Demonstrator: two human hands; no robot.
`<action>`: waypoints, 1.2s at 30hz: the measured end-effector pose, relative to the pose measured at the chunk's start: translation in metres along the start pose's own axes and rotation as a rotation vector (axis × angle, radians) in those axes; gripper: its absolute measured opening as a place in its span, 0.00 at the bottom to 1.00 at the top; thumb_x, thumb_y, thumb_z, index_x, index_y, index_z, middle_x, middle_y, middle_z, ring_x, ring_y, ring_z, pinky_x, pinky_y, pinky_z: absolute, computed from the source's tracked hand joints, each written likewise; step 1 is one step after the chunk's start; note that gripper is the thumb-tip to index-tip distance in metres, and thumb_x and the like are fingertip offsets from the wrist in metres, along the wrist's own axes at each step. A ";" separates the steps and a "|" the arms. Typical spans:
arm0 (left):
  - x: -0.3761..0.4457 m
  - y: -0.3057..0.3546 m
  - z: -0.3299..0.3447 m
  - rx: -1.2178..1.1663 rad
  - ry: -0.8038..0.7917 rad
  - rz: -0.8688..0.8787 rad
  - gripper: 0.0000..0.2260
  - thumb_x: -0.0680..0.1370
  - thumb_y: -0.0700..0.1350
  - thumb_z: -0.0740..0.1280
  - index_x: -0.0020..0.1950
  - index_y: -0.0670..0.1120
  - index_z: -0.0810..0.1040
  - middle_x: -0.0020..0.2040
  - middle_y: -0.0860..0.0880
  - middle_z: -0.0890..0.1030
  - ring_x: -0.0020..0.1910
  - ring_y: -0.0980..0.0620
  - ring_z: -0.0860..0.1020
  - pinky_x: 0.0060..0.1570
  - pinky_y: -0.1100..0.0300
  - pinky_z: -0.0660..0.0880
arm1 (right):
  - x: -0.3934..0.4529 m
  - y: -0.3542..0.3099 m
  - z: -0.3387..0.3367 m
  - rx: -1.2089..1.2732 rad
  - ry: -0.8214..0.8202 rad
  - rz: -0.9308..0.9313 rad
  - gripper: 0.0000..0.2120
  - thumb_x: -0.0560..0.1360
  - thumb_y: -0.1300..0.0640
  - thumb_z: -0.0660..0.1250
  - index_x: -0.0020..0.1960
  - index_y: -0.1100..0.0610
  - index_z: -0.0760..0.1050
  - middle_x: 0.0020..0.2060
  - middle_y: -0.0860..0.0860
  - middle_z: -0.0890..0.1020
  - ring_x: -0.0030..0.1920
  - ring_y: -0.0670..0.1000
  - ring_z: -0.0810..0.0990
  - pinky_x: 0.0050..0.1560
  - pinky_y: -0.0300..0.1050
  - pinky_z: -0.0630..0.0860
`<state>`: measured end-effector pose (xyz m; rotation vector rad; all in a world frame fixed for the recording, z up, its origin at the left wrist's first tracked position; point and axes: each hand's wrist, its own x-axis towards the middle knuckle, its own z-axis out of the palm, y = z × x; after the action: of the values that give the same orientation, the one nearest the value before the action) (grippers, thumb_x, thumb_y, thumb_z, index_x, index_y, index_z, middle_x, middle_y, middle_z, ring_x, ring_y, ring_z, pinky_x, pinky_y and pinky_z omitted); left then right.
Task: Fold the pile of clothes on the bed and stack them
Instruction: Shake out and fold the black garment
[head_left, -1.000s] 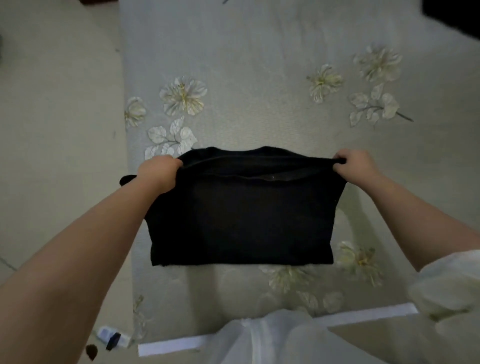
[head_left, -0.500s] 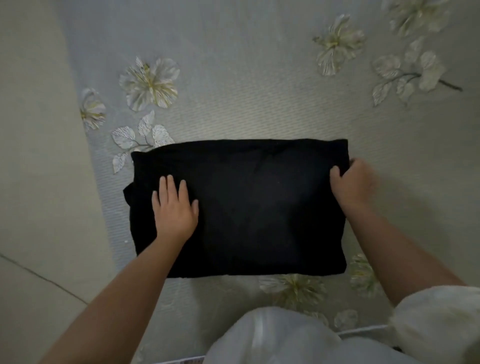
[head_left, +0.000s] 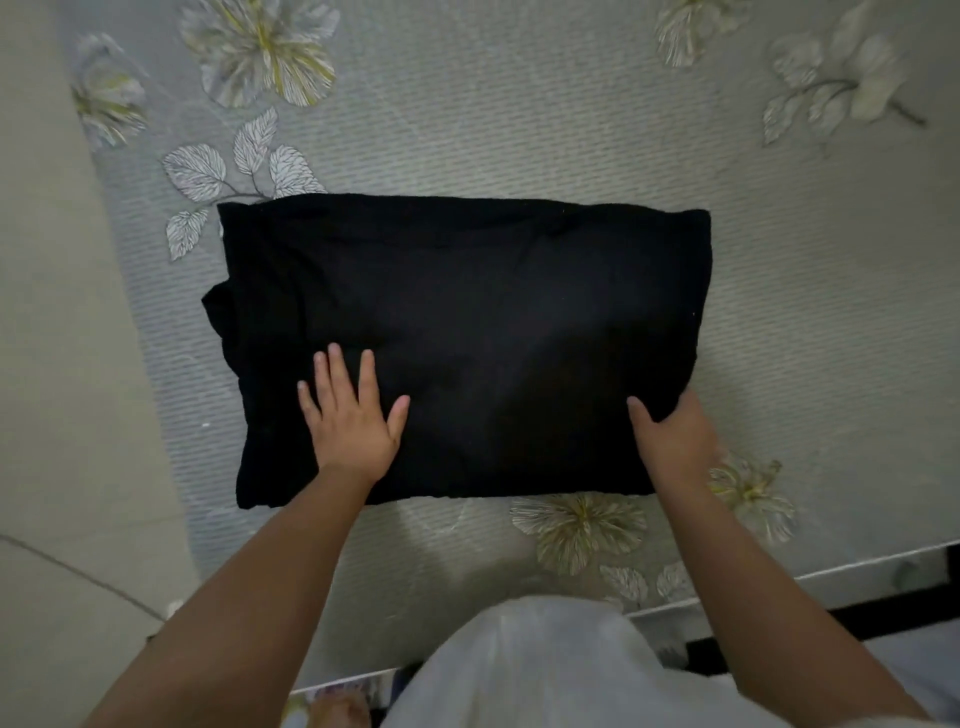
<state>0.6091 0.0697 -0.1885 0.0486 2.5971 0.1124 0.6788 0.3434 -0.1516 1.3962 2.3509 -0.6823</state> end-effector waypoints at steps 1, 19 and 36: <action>0.001 -0.001 -0.001 -0.016 -0.005 0.008 0.30 0.79 0.57 0.53 0.76 0.45 0.48 0.76 0.39 0.43 0.75 0.43 0.41 0.70 0.47 0.36 | -0.002 -0.007 -0.003 -0.036 0.043 -0.022 0.16 0.74 0.53 0.66 0.58 0.61 0.73 0.53 0.58 0.80 0.54 0.60 0.76 0.63 0.56 0.64; -0.101 -0.181 -0.050 -0.439 0.256 -0.124 0.18 0.77 0.37 0.62 0.66 0.33 0.68 0.70 0.34 0.63 0.70 0.37 0.60 0.70 0.50 0.54 | -0.227 -0.175 0.123 -0.215 -0.492 -0.807 0.31 0.78 0.47 0.59 0.75 0.53 0.50 0.75 0.54 0.53 0.74 0.54 0.53 0.71 0.53 0.53; -0.060 -0.112 0.003 0.471 0.025 0.474 0.29 0.81 0.55 0.49 0.75 0.41 0.44 0.77 0.46 0.44 0.75 0.45 0.40 0.55 0.41 0.23 | -0.153 -0.074 0.104 -0.952 0.034 -1.153 0.27 0.73 0.57 0.66 0.71 0.56 0.64 0.72 0.55 0.64 0.71 0.57 0.63 0.67 0.66 0.55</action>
<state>0.6607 -0.0450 -0.1701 0.8324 2.5290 -0.3322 0.6887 0.1449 -0.1450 -0.3911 2.7122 0.2926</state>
